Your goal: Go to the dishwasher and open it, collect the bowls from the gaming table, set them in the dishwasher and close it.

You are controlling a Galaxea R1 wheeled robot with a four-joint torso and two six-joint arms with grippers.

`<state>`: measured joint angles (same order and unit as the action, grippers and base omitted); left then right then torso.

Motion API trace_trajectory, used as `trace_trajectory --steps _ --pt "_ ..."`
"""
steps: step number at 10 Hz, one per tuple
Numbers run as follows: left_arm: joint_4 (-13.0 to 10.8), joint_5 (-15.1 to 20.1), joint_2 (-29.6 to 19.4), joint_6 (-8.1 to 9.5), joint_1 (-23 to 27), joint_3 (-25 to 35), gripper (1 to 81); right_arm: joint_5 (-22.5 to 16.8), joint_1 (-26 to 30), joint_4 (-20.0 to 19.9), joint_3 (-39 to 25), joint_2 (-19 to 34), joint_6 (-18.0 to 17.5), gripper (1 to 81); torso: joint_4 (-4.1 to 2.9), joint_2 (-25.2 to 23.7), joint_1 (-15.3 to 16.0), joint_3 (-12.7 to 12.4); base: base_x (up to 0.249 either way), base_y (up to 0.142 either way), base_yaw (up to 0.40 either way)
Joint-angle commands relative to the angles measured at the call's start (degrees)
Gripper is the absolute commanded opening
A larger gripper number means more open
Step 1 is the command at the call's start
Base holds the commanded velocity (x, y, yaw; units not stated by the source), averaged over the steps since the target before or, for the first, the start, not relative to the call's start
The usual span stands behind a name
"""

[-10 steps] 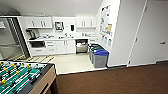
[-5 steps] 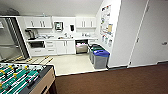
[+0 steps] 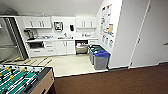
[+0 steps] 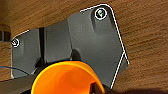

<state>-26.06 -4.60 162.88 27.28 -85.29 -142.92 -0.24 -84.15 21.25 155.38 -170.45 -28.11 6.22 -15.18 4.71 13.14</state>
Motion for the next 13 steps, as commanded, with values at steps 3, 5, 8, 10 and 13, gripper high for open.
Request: trace_trajectory --steps 3,5,8,10,13 --pt "2.5 1.9 -1.0 0.40 2.6 0.2 1.0 -2.7 2.9 0.2 0.1 0.0 0.1 1.0 0.00 0.0 0.0 0.0 0.102 0.000 0.000" --pt "2.6 1.9 -0.8 0.40 2.6 0.4 1.0 -2.7 2.8 0.2 0.2 0.1 0.1 1.0 0.00 0.0 0.0 0.0 0.102 0.000 0.000" --pt "2.9 1.8 -1.0 0.40 2.5 0.4 1.0 -2.7 2.9 0.3 0.2 0.0 0.1 1.0 0.00 0.0 0.0 0.0 0.102 0.000 0.000" --pt "2.9 1.8 -1.1 0.40 2.5 0.3 1.0 -2.7 2.9 0.3 0.2 0.1 0.1 1.0 0.00 0.0 0.0 0.0 0.108 0.000 0.000" --pt "2.9 1.8 -1.1 0.40 2.5 0.3 1.0 -2.8 3.0 0.3 0.2 0.0 0.1 1.0 0.00 0.0 0.0 0.0 0.113 0.000 0.000"
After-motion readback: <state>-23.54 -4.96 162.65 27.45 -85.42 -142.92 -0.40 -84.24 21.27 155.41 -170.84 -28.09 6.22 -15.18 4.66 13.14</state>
